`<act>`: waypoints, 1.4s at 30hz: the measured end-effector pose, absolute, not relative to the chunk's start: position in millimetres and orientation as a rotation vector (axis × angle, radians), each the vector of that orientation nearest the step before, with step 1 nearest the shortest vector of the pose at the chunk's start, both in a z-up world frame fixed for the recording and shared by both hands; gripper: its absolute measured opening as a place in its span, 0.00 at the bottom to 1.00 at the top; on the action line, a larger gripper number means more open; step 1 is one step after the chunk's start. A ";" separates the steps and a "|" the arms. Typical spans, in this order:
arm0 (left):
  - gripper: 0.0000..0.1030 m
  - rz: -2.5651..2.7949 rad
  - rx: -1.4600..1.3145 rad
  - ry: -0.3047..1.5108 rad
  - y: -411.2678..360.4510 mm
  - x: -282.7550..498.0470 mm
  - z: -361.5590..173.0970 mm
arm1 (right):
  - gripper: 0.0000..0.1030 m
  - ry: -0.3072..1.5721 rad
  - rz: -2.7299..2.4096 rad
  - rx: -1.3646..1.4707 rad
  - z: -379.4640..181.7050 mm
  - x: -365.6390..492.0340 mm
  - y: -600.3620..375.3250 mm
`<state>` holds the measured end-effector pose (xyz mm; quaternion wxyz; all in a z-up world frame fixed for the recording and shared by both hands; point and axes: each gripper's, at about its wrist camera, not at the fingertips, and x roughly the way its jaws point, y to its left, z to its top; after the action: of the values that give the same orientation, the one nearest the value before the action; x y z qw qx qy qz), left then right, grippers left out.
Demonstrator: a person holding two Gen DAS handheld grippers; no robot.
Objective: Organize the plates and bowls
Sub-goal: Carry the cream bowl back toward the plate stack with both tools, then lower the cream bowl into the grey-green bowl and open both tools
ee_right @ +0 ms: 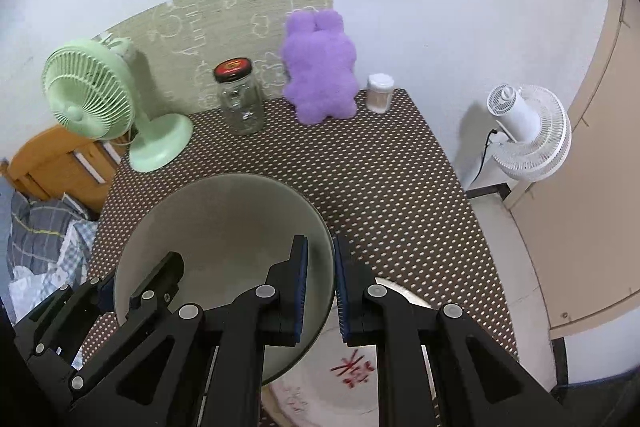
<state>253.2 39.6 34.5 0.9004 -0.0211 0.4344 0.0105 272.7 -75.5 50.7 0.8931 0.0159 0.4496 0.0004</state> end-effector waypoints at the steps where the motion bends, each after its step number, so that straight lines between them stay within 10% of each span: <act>1: 0.18 0.023 -0.044 0.898 43.9 250.7 34.7 | 0.16 0.931 0.002 0.032 50.8 270.6 -71.0; 42: 0.19 -0.034 -0.046 1.076 132.0 207.8 -39.7 | 0.16 1.092 -0.024 0.024 -26.0 215.2 25.5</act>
<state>207.8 132.0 -39.7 0.8584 -0.0219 0.5123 -0.0161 215.2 25.5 -26.0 0.8545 0.0113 0.5192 -0.0116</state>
